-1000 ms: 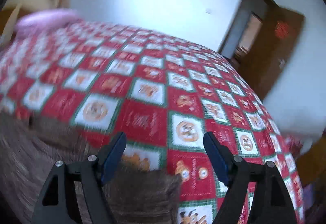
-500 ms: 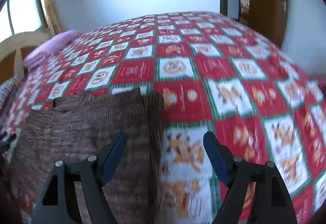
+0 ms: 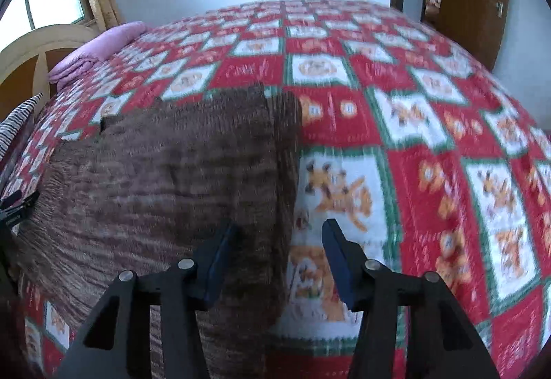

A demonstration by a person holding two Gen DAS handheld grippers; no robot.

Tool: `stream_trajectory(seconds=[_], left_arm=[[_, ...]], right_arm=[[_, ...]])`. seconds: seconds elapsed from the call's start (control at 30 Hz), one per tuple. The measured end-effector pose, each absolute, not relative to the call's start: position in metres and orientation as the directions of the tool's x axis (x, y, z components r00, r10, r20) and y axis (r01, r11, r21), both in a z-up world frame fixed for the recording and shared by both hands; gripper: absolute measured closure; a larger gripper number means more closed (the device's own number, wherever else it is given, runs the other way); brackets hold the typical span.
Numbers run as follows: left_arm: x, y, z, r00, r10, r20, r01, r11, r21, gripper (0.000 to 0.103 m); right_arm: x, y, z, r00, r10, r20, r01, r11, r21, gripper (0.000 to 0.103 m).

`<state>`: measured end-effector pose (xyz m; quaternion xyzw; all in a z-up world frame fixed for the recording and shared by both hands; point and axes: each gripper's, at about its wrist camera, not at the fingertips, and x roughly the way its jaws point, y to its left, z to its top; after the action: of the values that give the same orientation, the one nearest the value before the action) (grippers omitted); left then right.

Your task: Fold small clothes

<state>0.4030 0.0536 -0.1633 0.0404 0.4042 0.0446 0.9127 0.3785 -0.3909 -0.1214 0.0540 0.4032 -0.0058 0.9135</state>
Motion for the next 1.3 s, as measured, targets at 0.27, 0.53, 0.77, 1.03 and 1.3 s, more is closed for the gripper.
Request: stream_trajectory(seconds=[0.27, 0.53, 0.77, 1.03, 1.3], left_arm=[[0.399, 0.07, -0.162, 0.679, 0.056, -0.732, -0.077, 0.997, 0.005, 0.0], [0.402, 0.068, -0.166, 0.662, 0.052, -0.748, -0.07, 0.998, 0.007, 0.0], [0.403, 0.068, -0.168, 0.654, 0.039, -0.755, -0.066, 0.998, -0.005, 0.0], [0.402, 0.067, -0.167, 0.658, 0.046, -0.751, -0.068, 0.998, 0.001, 0.0], [0.398, 0.059, -0.167, 0.662, 0.138, -0.736, -0.094, 0.99, 0.101, 0.0]], right_arm=[[0.444, -0.38, -0.129, 0.618, 0.021, -0.786, 0.036, 0.998, 0.055, 0.076], [0.425, -0.4, -0.119, 0.692, -0.016, -0.722, 0.102, 0.992, 0.075, 0.102], [0.436, -0.406, -0.139, 0.652, -0.02, -0.758, 0.136, 0.987, 0.091, 0.101], [0.403, -0.375, -0.108, 0.668, -0.012, -0.744, 0.078, 0.995, 0.055, 0.073], [0.348, -0.326, -0.14, 0.642, 0.054, -0.765, -0.046, 0.998, 0.032, 0.066]])
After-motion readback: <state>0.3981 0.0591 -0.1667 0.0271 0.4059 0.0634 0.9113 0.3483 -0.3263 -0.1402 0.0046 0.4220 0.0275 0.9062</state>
